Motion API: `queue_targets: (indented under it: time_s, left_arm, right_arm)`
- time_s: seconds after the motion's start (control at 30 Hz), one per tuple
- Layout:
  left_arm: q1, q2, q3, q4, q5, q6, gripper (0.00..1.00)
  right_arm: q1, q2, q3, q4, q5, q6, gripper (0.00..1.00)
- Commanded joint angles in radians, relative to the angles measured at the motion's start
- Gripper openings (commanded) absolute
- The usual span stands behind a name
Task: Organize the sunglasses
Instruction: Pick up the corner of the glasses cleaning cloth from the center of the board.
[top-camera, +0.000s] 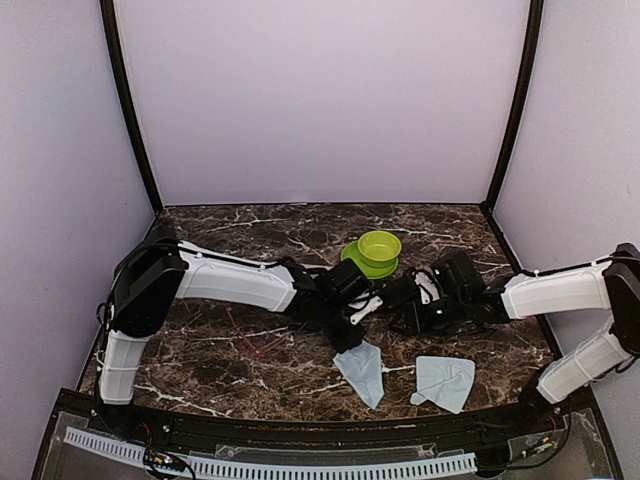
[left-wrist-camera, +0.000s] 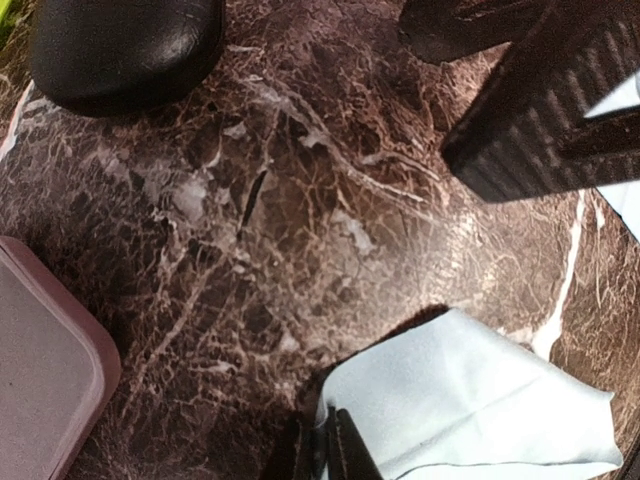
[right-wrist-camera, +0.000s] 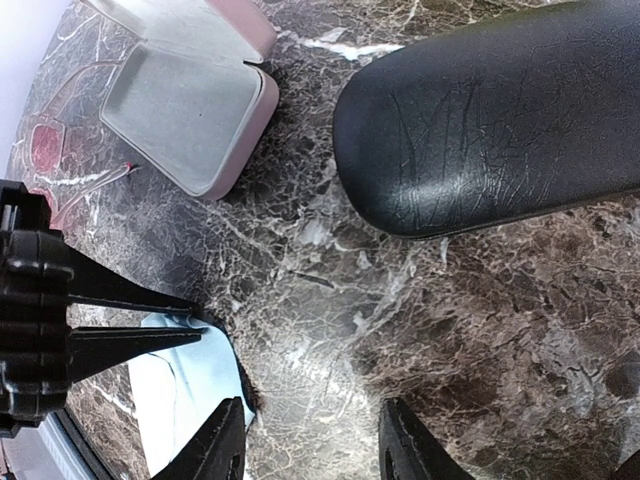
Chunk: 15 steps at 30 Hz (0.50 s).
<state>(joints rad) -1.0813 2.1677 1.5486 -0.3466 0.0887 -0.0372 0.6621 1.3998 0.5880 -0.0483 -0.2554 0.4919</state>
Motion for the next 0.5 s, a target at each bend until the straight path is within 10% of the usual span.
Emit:
queue_targets:
  time_s: [0.0,0.47]
  left_arm:
    - [-0.009,-0.008,0.032,-0.078,-0.009,0.000,0.07]
    - [-0.033,-0.207,-0.059,-0.164,0.008,-0.060,0.00]
  right_arm:
    - [0.001,0.010,-0.003,0.029,-0.003,-0.003,0.46]
    - [0.001,0.042,0.019,0.032,-0.006,-0.021,0.46]
